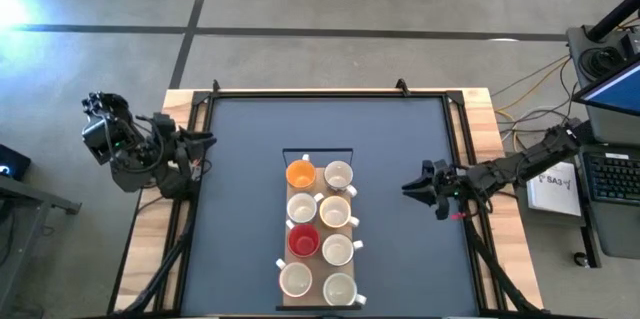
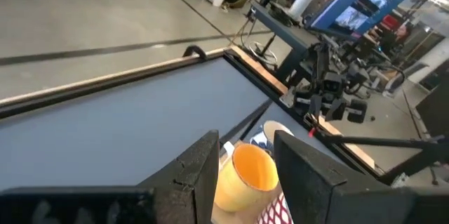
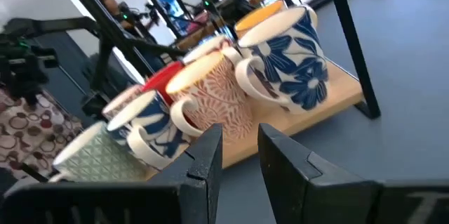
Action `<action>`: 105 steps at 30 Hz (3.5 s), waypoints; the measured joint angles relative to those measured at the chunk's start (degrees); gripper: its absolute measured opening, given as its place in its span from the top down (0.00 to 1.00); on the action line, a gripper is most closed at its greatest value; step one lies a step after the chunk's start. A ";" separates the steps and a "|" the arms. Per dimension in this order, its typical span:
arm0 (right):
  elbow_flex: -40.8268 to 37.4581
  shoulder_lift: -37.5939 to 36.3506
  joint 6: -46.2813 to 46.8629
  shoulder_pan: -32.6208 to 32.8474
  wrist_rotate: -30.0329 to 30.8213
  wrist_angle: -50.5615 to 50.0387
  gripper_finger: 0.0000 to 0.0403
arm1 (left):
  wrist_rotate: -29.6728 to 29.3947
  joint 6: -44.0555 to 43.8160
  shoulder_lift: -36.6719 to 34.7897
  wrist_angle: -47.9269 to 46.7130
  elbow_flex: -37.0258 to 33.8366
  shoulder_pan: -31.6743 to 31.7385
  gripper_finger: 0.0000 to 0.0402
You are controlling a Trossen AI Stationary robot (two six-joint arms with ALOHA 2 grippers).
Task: Place coffee mugs
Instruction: Return to Home Position
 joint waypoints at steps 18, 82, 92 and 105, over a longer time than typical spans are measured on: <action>-0.02 0.48 -3.86 -1.60 6.09 -0.95 0.80 | -3.84 -4.55 1.26 17.51 -14.18 0.00 0.70; -0.10 0.48 6.14 -1.53 6.38 -0.58 0.80 | 41.12 61.84 -11.57 93.87 -59.52 41.51 0.77; -0.10 0.48 6.14 -1.53 6.38 -0.58 0.80 | 60.18 67.15 -11.61 94.57 -59.56 65.23 0.81; -0.10 0.48 6.14 -1.53 6.38 -0.58 0.80 | 66.68 79.78 -12.42 99.94 -59.60 84.77 0.81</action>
